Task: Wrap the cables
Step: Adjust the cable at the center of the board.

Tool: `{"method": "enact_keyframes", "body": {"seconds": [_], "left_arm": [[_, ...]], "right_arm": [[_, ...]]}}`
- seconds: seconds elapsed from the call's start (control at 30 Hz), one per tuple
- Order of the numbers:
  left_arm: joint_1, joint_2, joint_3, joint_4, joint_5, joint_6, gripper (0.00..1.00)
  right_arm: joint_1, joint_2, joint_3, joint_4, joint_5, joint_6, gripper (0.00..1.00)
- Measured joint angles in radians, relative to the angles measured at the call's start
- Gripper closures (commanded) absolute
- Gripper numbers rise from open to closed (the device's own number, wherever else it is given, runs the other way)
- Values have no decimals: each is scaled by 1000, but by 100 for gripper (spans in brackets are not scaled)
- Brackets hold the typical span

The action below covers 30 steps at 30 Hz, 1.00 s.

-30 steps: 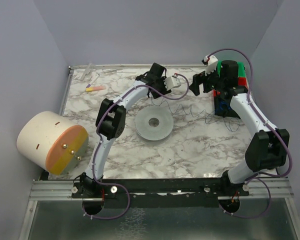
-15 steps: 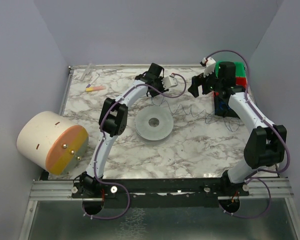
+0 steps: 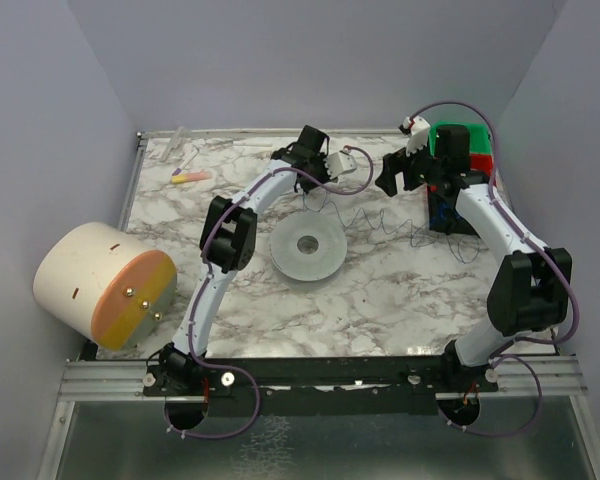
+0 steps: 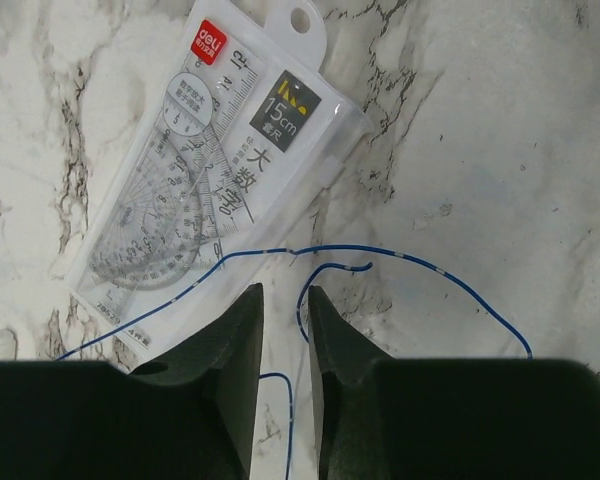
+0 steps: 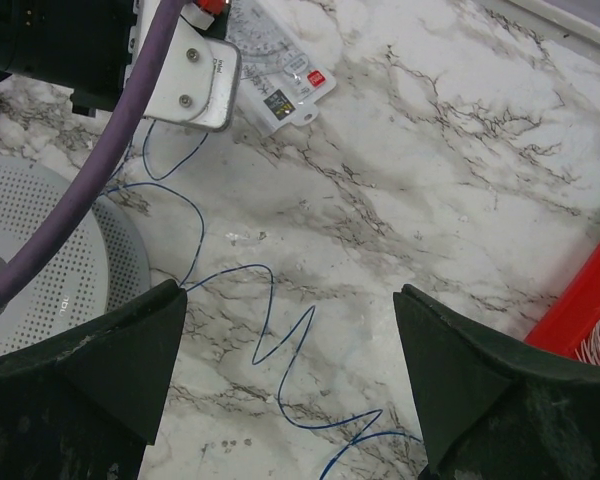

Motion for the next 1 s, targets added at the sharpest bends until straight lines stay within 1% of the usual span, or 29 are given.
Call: {"method": "enact_keyframes", "body": {"seconds": [0.27,0.37,0.47,0.53,0.57,0.6,0.87,1.0], "left_arm": [[-6,29,18,0,0,-3,71],[-11,31,18,-2,0,1,74],[-13,31,21,-2,0,2,82],[-13,38,35,-2,1,1,91],[-13,42,42,-1,1,0,98],[-13,47,50,-3,1,0,100],[-13,50,53,-2,3,-5,100],[-13,48,53,-2,3,-30,100]], "right_arm": [[0,0,0,-8,0,-2,10],[0,0,0,-11,0,-5,11],[0,0,0,-14,-1,-7,11],[0,0,0,-16,-1,-7,11],[0,1,0,-16,-2,-7,10],[0,2,0,-16,-2,-7,10],[0,5,0,-21,-3,-8,11],[0,5,0,-21,-3,-8,10]]}}
